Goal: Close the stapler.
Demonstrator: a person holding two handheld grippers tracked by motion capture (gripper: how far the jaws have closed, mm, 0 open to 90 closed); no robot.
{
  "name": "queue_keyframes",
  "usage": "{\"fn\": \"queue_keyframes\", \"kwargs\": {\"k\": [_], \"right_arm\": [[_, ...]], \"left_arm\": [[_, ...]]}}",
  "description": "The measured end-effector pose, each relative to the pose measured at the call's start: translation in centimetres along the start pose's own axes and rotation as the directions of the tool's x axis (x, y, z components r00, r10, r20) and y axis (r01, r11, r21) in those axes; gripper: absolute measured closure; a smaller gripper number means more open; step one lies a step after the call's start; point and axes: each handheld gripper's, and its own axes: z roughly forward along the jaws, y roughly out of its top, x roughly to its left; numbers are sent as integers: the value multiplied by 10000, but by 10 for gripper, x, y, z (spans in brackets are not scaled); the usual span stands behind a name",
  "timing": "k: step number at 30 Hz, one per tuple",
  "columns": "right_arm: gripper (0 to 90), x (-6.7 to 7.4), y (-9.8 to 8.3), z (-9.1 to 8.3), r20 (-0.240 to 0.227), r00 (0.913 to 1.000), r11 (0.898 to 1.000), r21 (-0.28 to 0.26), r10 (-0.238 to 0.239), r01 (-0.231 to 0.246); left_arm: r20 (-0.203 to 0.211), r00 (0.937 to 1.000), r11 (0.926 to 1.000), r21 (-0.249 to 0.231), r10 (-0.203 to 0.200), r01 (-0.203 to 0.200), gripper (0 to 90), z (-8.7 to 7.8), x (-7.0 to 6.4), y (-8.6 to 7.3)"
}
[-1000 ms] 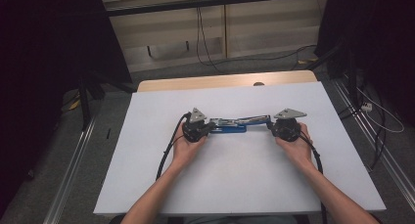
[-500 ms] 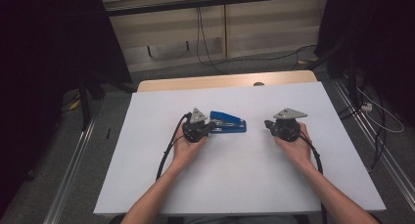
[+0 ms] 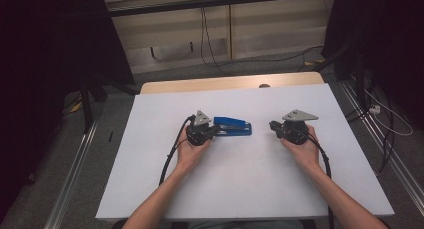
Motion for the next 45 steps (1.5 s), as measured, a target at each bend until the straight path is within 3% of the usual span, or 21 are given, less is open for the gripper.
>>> {"fn": "queue_keyframes", "kwargs": {"k": [1,3,8,9,13,15,18,23,25,29,33,35,38,41,45], "right_arm": [[820,1,0,0,-18,10000,10000,-1,46,-46],[790,2,1,-1,-128,9999,10000,-61,73,-74],[693,5,2,-1,-330,9994,9997,-190,125,-131],[664,5,2,-1,-411,9991,9997,-210,138,-146],[555,5,2,-1,-495,9986,9996,-208,186,-196],[506,5,1,-2,-427,9986,9993,-196,307,-316],[415,3,1,-4,-289,9988,9984,-371,407,-418],[254,2,3,-5,-177,9984,9969,-568,544,-553],[135,2,3,-6,-33,9971,9956,-562,755,-755],[83,1,3,-8,41,9964,9944,-637,845,-840],[36,3,3,-9,62,9971,9950,-651,761,-755],[28,5,3,-10,1,9980,9959,-643,638,-636],[35,10,3,-11,52,9988,9969,-629,485,-481],[32,12,4,-13,-17,9992,9967,-709,404,-404],[30,13,5,-18,-51,9988,9946,-914,485,-488]], "left_arm": [[131,9998,9999,-8,-127,127,891,0,-1,0],[118,9999,10000,33,40,-41,882,0,-1,1],[410,9988,9996,-52,-269,271,834,-4,-3,2],[333,9994,9999,-19,-108,109,830,-5,-1,2],[484,9976,9985,-221,-496,507,765,-9,-2,1],[631,9963,9970,-476,-575,605,700,-11,-4,0],[399,9988,9985,-452,-279,297,595,-14,-7,0],[42,9997,9981,-572,-239,241,378,-20,-8,0],[28,9994,9972,-653,-350,351,309,-21,-5,-1],[-148,9986,9976,-487,-506,498,175,-22,-1,-2],[-814,9957,9980,-502,-431,391,36,-26,2,-1],[-831,9940,9959,-613,-710,660,40,-29,3,0],[-330,9924,9902,-778,-1189,1161,37,-33,6,-1],[-101,9946,9900,-979,-1028,1014,36,-38,5,-2],[-514,9963,9927,-1021,-694,639,39,-45,1,-2]]}}
